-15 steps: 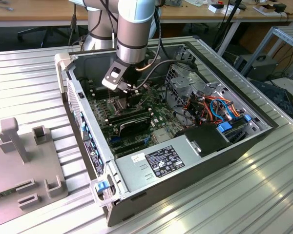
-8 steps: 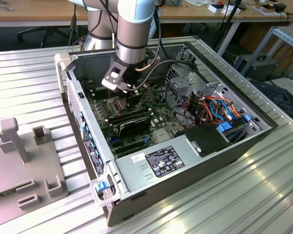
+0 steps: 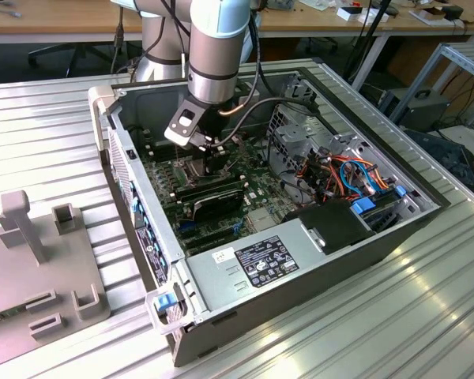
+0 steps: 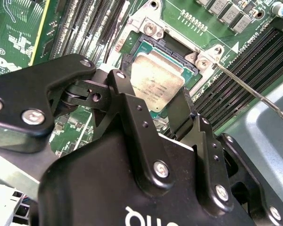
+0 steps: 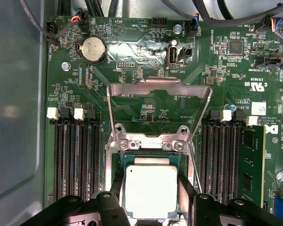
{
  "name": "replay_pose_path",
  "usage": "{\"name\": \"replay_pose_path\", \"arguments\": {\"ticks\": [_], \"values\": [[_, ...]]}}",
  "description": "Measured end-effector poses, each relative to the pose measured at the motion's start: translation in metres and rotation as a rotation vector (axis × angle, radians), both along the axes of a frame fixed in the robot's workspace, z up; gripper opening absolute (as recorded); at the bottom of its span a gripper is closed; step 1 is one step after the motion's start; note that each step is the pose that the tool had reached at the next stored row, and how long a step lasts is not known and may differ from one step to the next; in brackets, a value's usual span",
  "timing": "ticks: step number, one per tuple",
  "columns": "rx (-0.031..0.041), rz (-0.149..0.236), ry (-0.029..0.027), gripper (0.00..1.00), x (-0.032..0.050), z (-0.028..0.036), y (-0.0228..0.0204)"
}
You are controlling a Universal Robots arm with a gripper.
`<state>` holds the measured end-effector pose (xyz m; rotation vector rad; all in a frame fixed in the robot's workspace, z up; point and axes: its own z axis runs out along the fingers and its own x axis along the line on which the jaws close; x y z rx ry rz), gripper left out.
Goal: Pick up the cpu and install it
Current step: 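Place the cpu into insertion slot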
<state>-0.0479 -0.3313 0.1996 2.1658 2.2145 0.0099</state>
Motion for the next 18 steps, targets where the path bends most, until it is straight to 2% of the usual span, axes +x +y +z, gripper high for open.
{"name": "replay_pose_path", "arguments": {"ticks": [1, 2, 11, 12, 18], "values": [[0.0000, 0.000, 0.0001, 0.55, 0.0000, 0.0000, 0.0000], [-0.0001, 0.000, 0.0001, 0.62, 0.0000, 0.0000, 0.0000], [-0.0001, 0.001, 0.0001, 0.62, 0.0000, -0.0018, 0.0000], [-0.0002, 0.001, 0.0001, 0.55, 0.0000, -0.0021, 0.0000], [0.0002, 0.002, -0.0002, 0.56, 0.0000, -0.0024, 0.0000]]}}
